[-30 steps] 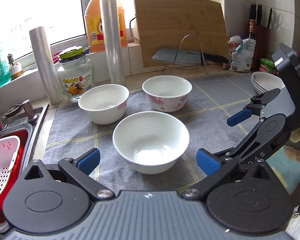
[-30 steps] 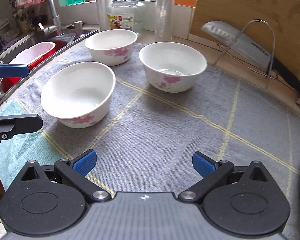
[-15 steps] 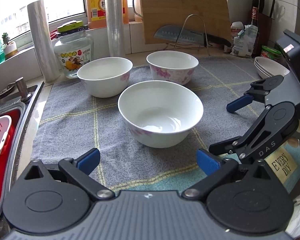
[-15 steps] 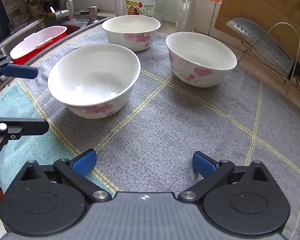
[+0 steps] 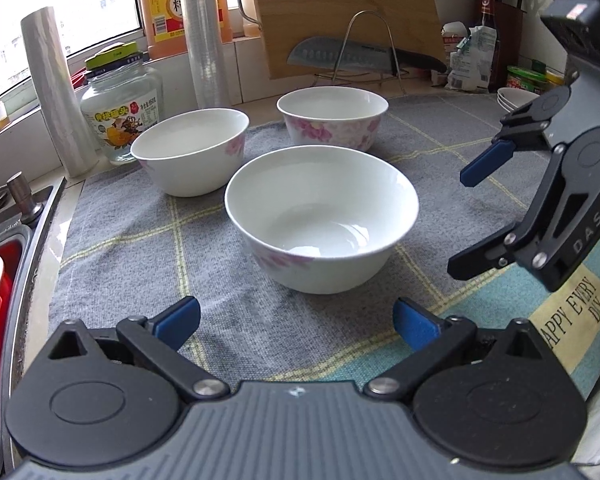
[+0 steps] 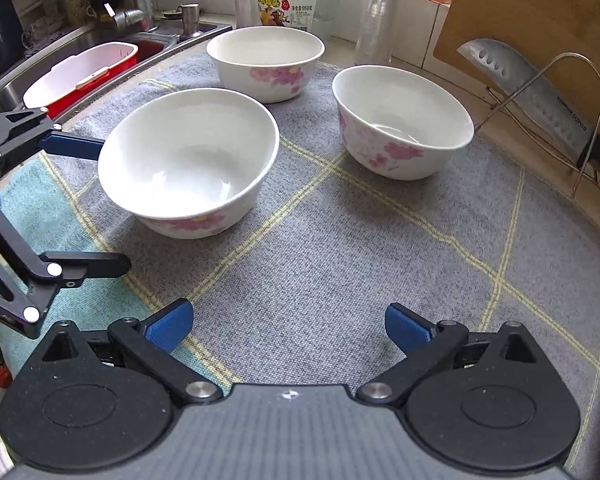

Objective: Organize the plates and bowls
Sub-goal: 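Move the right gripper toward the white pink-flowered bowls, then grasp the rim of the nearest pink-flowered bowl with the right gripper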

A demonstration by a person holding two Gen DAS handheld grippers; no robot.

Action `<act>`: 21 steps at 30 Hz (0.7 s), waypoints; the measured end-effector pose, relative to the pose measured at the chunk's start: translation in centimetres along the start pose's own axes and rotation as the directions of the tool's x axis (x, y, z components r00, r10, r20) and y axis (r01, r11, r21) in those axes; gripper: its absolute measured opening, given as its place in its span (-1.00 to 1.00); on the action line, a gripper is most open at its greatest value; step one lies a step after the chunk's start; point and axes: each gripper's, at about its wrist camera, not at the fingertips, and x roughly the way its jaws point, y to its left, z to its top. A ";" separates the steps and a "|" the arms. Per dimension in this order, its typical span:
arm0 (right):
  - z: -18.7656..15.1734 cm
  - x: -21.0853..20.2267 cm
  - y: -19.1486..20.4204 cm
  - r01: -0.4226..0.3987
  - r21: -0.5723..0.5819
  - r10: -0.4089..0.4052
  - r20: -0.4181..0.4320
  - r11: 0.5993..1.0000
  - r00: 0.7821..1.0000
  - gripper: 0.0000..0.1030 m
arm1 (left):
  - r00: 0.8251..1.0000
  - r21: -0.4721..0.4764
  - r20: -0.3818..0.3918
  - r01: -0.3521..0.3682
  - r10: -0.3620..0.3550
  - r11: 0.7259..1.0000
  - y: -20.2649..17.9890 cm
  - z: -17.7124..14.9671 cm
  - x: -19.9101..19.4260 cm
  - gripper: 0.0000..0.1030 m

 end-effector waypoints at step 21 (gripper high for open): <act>5.4 0.1 1.9 -0.174 -0.089 0.179 0.061 0.981 0.982 1.00 | 0.993 0.138 0.052 0.099 -0.107 0.985 0.3 1.5 1.2 0.62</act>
